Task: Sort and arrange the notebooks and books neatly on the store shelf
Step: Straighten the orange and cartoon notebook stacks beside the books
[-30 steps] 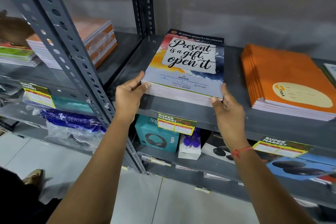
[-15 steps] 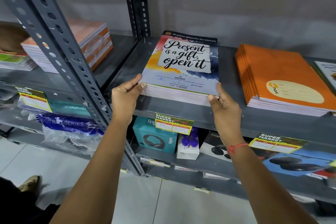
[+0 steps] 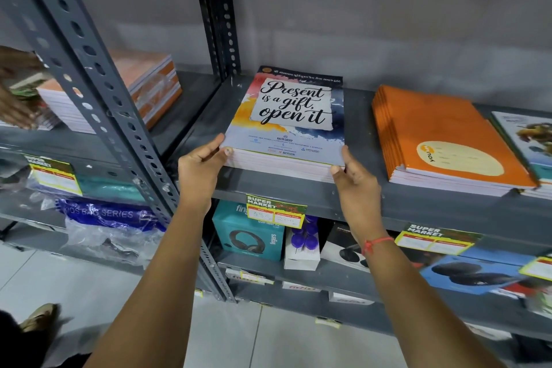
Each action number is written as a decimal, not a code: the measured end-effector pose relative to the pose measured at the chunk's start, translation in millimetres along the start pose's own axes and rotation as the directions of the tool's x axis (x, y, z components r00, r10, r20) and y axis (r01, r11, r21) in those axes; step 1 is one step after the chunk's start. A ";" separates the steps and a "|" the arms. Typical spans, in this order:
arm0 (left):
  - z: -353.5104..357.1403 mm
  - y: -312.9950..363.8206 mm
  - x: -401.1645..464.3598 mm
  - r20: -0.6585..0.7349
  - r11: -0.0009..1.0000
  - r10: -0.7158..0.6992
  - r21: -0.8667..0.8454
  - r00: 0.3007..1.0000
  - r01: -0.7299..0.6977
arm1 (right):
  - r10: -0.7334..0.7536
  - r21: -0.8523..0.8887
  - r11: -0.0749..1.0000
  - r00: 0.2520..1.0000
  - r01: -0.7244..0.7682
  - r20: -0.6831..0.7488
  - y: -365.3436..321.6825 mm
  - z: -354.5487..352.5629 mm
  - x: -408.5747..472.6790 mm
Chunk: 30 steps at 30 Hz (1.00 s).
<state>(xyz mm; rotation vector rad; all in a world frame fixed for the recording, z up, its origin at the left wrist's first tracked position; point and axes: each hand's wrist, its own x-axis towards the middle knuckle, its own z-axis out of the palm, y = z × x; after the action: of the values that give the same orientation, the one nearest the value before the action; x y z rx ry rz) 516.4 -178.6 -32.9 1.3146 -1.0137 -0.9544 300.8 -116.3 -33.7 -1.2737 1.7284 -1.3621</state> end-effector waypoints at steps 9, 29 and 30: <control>121.6 28.2 -104.0 0.198 0.784 0.503 0.306 0.841 -0.541 | -0.174 -0.072 0.985 0.867 0.159 -0.467 30.9 -100.4 -18.5; 226.7 15.5 -124.6 0.453 0.991 -0.131 0.047 0.882 0.123 | 0.097 0.139 0.984 0.992 -0.108 0.081 77.5 -243.5 44.5; 227.2 15.2 -124.5 0.444 0.991 -0.131 0.042 0.886 0.125 | 0.088 0.160 0.982 0.993 -0.101 0.083 78.3 -243.6 45.0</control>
<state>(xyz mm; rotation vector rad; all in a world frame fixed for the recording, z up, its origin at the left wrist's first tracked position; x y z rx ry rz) 262.5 -125.8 -23.9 1.2072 -1.2918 -1.3971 46.5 -63.4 -29.6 -1.1234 1.5704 -1.3539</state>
